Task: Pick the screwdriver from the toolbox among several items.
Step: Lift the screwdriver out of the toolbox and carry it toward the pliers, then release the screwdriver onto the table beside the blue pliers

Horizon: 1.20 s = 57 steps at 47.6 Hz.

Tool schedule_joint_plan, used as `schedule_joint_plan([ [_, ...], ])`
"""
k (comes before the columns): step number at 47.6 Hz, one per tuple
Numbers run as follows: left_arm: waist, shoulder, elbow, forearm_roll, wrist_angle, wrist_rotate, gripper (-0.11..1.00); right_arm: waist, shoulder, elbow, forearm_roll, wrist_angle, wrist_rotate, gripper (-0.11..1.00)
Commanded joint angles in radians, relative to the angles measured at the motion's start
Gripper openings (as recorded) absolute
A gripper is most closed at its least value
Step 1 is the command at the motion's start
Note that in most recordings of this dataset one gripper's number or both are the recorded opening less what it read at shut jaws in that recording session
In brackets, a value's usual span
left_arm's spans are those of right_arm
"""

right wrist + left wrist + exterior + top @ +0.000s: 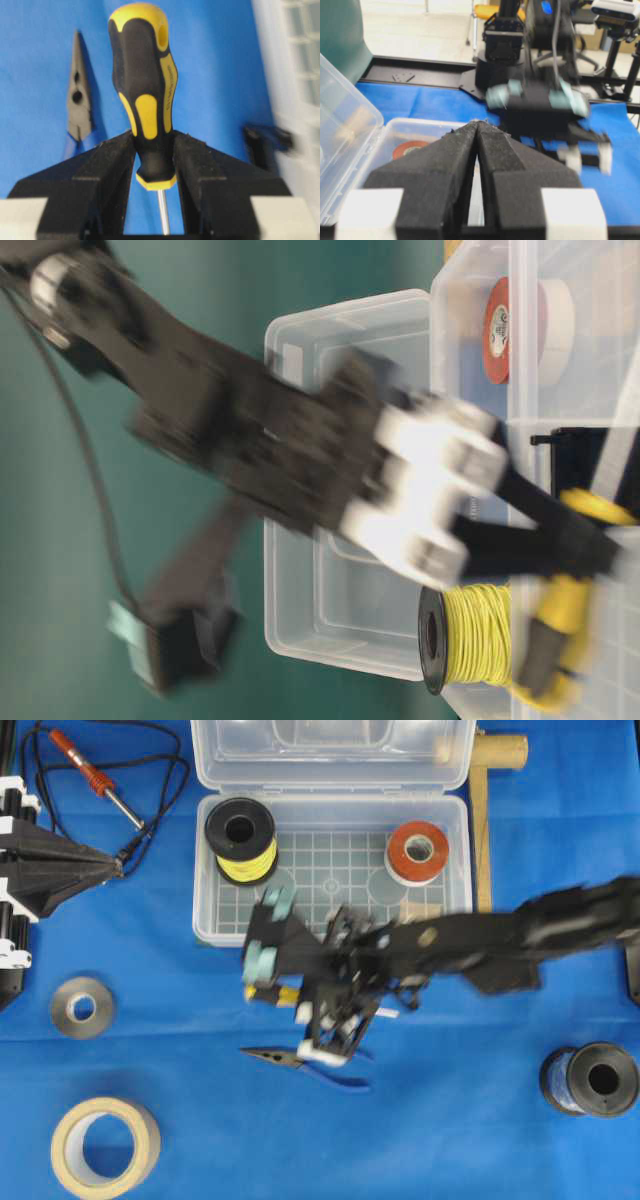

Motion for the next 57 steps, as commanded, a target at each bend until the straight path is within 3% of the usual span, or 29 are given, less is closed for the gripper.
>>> schedule_joint_plan([
  [1, 0.003, 0.0, -0.014, -0.002, -0.003, 0.002, 0.0, 0.031, 0.029, -0.061, -0.012, -0.009, 0.009, 0.25],
  [17, 0.003, -0.003, -0.014, -0.002, 0.018, 0.002, 0.0, 0.034, 0.129, -0.114, -0.075, 0.106, 0.104, 0.25],
  [29, 0.003, -0.008, -0.015, -0.002, 0.018, 0.002, 0.0, 0.034, 0.12, -0.12, -0.083, 0.121, 0.11, 0.26],
  [31, 0.003, -0.009, -0.015, -0.002, 0.018, 0.002, 0.0, 0.035, 0.107, -0.12, -0.083, 0.121, 0.109, 0.3],
  [38, 0.003, -0.015, -0.017, -0.002, 0.02, 0.002, 0.0, 0.04, 0.031, -0.112, -0.1, 0.141, 0.103, 0.71],
  [41, 0.003, -0.018, -0.015, -0.002, 0.02, 0.002, 0.0, 0.044, -0.014, -0.104, -0.117, 0.164, 0.103, 0.82],
  [47, 0.003, -0.021, -0.017, -0.002, 0.023, 0.002, 0.0, 0.058, -0.137, -0.078, -0.161, 0.225, 0.107, 0.75],
  [57, 0.003, -0.025, -0.017, -0.002, 0.026, 0.002, 0.0, 0.084, -0.354, 0.038, -0.235, 0.245, 0.114, 0.76],
])
